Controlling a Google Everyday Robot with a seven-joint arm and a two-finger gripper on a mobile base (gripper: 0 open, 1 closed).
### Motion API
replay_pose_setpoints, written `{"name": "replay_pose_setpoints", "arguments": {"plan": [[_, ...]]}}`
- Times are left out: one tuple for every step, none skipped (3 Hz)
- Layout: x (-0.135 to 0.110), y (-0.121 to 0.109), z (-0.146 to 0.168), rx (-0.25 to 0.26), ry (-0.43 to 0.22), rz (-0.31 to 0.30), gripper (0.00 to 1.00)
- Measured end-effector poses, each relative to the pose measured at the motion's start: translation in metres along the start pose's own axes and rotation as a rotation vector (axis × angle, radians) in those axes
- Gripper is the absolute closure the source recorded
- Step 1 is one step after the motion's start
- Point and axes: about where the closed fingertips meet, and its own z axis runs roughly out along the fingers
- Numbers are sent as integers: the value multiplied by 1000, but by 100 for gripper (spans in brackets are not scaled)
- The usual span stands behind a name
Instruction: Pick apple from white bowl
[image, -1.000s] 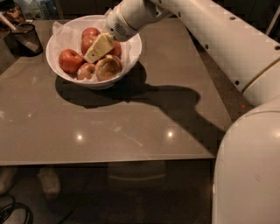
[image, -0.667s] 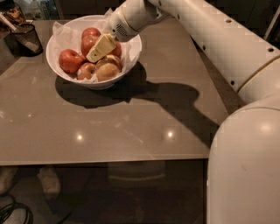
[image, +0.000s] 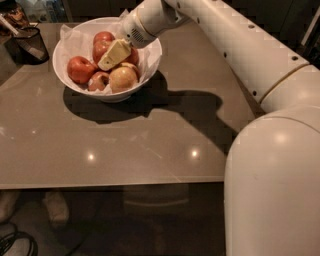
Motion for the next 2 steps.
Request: {"name": "replay_pose_setpoints", "arguments": {"plan": [[-1, -2, 5, -16, -6, -3, 28], [-1, -2, 5, -16, -6, -3, 46]]}}
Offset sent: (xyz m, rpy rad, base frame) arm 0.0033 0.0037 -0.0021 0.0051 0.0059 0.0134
